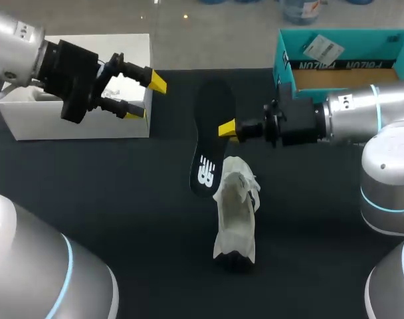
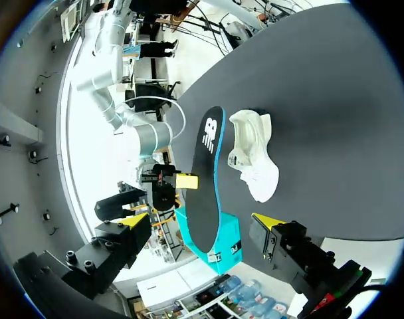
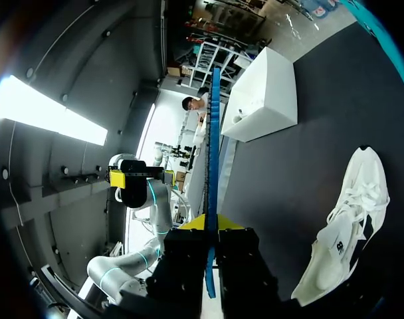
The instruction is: Take the shoe out of the shoebox, open the shoe tongue, remove and reinsert the insole, then place the shoe into the shoebox
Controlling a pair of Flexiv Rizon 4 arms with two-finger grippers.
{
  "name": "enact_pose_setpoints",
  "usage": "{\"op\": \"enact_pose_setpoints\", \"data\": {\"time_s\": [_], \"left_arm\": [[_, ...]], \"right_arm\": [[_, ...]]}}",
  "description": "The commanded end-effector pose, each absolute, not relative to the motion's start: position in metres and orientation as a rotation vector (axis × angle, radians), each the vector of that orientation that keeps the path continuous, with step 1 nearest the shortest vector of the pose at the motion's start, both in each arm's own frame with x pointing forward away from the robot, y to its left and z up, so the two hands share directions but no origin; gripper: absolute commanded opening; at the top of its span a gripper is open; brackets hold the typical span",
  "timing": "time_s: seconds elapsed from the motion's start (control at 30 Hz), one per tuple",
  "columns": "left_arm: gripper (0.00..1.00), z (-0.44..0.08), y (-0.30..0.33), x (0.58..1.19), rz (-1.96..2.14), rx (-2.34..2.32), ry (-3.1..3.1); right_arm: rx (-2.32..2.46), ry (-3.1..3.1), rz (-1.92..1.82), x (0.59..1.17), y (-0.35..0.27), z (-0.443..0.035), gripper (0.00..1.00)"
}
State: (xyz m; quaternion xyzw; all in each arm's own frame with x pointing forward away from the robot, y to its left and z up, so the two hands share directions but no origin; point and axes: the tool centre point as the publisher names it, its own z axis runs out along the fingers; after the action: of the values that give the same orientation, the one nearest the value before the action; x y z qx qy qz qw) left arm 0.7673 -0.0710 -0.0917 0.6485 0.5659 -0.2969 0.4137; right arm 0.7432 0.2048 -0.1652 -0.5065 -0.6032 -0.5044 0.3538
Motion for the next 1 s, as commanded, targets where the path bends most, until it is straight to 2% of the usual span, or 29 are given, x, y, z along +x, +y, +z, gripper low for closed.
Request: {"op": "enact_pose_setpoints", "data": {"time_s": [0.03, 0.87, 1.0], "left_arm": [[1.0, -0.112, -0.058, 0.765, -0.873, 1.439, 1.26], [1.0, -0.113, -0.058, 0.771, -0.878, 1.462, 1.196], [1.0, -0.116, -0.073, 0.768, -0.9, 1.454, 1.097]], "right_arm": [[-1.313, -1.56, -1.303, 0.743, 0.207, -0.165, 0.0], [-1.313, -1.56, -1.303, 0.743, 0.207, -0.165, 0.0], [-1.313, -1.56, -1.303, 0.743, 0.207, -0.165, 0.0]]}}
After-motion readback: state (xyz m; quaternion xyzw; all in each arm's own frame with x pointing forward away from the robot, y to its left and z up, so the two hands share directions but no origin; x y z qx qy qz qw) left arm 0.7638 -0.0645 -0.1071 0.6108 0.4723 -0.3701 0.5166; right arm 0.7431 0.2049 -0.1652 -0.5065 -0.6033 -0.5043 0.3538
